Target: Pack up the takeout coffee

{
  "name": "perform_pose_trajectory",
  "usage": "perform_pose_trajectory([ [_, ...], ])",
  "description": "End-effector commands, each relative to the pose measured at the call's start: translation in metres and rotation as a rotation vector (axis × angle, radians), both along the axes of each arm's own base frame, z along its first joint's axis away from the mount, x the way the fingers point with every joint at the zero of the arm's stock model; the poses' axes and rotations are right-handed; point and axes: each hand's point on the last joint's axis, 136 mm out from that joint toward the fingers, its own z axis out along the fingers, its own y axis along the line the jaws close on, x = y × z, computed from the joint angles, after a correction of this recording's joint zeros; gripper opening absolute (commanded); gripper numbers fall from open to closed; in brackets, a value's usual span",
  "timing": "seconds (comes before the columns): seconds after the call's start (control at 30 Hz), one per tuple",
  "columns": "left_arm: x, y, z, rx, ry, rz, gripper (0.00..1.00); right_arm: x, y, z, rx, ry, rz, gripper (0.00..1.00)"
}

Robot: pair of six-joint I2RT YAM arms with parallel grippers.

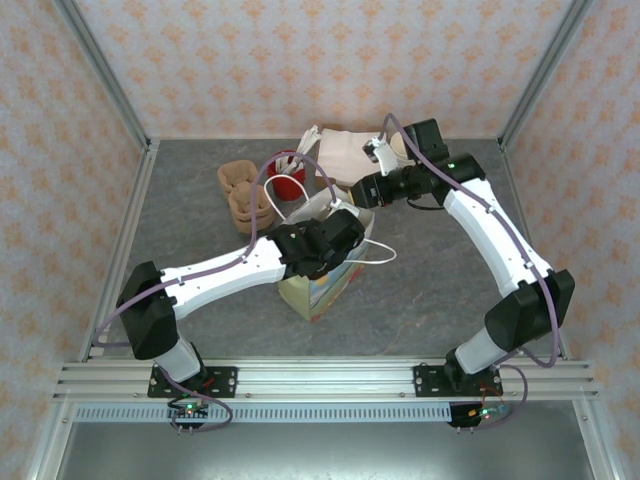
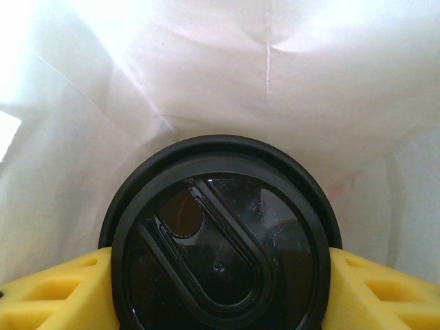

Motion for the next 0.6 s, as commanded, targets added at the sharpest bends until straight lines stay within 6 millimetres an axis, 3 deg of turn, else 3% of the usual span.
perform_pose_trajectory([
  [0.0,0.009,-0.001,0.017,-0.063,-0.033,0.033,0.65,-0.016,0.008,-0.002,0.025,0.046,0.085,0.48],
  [0.33,0.012,-0.001,0.016,-0.1,-0.019,0.036,0.65,-0.027,0.01,-0.004,0.017,0.056,0.157,0.46],
  [0.57,0.012,0.001,0.016,-0.098,-0.008,0.029,0.65,-0.036,0.009,0.002,0.036,0.067,0.178,0.53],
])
